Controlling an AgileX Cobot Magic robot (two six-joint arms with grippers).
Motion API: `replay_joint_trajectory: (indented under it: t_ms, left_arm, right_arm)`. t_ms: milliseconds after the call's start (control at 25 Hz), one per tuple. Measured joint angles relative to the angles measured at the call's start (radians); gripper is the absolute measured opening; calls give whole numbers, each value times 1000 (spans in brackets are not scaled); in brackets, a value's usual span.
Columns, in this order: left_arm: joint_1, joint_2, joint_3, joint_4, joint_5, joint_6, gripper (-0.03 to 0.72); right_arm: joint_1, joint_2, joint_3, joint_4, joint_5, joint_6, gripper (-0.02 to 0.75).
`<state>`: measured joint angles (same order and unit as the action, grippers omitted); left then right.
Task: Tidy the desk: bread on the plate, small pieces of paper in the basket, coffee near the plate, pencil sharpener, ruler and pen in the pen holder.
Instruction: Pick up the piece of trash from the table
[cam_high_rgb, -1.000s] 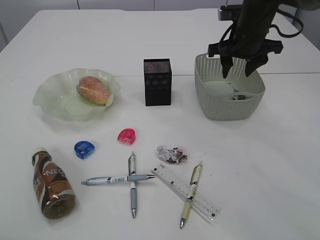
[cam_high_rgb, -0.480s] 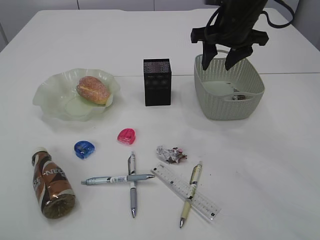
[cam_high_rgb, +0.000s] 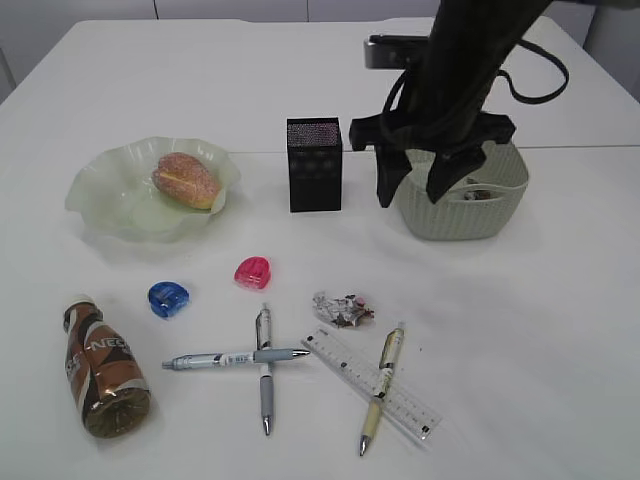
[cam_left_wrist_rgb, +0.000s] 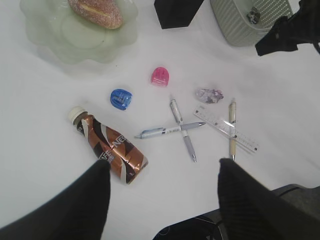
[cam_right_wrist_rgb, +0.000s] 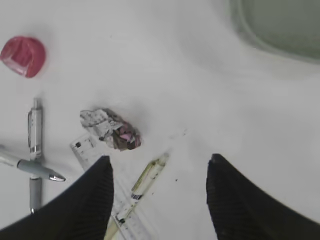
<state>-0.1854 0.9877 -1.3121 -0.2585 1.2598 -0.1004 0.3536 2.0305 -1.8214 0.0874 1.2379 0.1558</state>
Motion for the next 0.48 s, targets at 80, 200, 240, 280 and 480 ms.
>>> replay_joint_trajectory:
  t_ms: [80, 200, 240, 280, 480]
  left_arm:
    - [0, 0, 0, 0, 0, 0, 495]
    - [0, 0, 0, 0, 0, 0, 495]
    - [0, 0, 0, 0, 0, 0, 495]
    - [0, 0, 0, 0, 0, 0, 495]
    - [0, 0, 0, 0, 0, 0, 494]
  right_arm:
    - [34, -4, 16, 0, 0, 0, 437]
    - [93, -2, 18, 2, 0, 0, 437]
    - [113, 4, 18, 4, 0, 0, 437]
    - [128, 9, 18, 6, -2, 0, 437]
    - [156, 79, 18, 0, -4, -1, 437]
